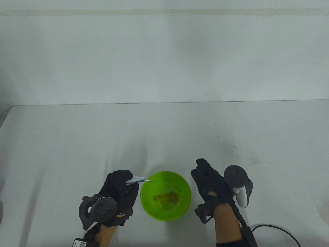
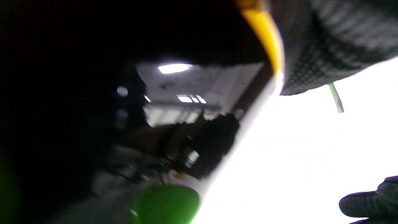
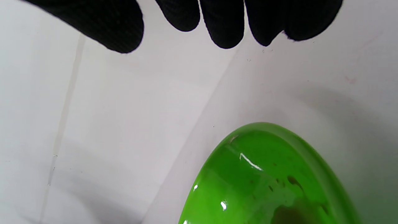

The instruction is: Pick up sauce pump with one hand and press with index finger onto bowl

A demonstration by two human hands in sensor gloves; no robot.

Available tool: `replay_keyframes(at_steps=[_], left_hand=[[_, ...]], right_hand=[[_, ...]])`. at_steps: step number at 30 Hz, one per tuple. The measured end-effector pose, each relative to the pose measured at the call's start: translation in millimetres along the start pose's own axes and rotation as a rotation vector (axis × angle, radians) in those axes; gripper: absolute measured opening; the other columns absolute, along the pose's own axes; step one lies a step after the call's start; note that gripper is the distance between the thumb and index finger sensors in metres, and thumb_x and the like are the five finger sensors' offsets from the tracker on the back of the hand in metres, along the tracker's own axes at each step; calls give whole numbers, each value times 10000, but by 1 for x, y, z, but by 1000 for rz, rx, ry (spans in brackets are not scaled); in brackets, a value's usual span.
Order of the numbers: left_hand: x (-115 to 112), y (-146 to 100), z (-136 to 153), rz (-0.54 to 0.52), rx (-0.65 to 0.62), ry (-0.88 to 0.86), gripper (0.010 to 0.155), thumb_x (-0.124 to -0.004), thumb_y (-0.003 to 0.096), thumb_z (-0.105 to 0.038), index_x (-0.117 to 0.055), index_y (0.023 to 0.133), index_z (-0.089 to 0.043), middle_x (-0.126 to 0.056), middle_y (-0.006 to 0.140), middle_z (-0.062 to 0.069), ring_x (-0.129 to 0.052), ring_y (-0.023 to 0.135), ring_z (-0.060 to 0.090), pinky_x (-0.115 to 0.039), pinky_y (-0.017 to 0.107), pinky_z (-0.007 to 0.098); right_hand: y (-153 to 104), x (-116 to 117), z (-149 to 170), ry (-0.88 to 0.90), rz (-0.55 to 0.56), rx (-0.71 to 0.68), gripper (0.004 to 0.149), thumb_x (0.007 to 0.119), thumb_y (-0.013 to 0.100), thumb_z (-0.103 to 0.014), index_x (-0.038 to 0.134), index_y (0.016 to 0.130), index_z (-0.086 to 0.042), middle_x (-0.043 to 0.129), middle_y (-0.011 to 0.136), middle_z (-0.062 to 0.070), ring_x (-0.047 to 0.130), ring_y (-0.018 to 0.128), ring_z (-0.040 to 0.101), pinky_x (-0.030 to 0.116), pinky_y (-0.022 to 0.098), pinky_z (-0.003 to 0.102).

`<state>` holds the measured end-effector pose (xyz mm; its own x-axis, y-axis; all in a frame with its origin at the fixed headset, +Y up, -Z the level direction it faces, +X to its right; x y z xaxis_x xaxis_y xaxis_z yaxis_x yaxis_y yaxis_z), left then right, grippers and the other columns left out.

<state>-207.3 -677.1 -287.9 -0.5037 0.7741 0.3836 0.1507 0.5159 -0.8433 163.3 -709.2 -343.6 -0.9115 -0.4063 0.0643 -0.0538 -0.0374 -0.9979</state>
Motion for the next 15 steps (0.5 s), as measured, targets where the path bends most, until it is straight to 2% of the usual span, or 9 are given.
replay_keyframes(at_steps=[10,15], left_hand=[[9,0,14,-61,58,-53,796,-893,519,-505,-254,994,-506,-669,893,-82,-899,684,320,-960,514,509],[20,12,13,-97,77,-116,798,-890,519,-503,-249,994,-489,-666,894,-79,-901,683,319,-960,515,509]], right_hand=[[1,1,2,15,-14,5,645,769,538,-481,498,1014,-141,592,1027,239,648,891,550,659,607,650],[3,-1,8,39,-5,26,644,769,539,-480,496,1014,-141,592,1027,239,646,891,549,657,609,649]])
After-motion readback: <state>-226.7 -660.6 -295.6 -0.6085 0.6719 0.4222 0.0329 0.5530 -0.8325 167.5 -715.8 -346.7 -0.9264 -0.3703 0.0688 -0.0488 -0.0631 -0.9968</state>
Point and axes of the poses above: the tracker on the back of each hand, its own z axis roughly to the little-finger side, its own y axis roughly from the wrist to the fingertips, x = y × z, the point moved 2 cm from there along y, roughly from the wrist to the fingertips
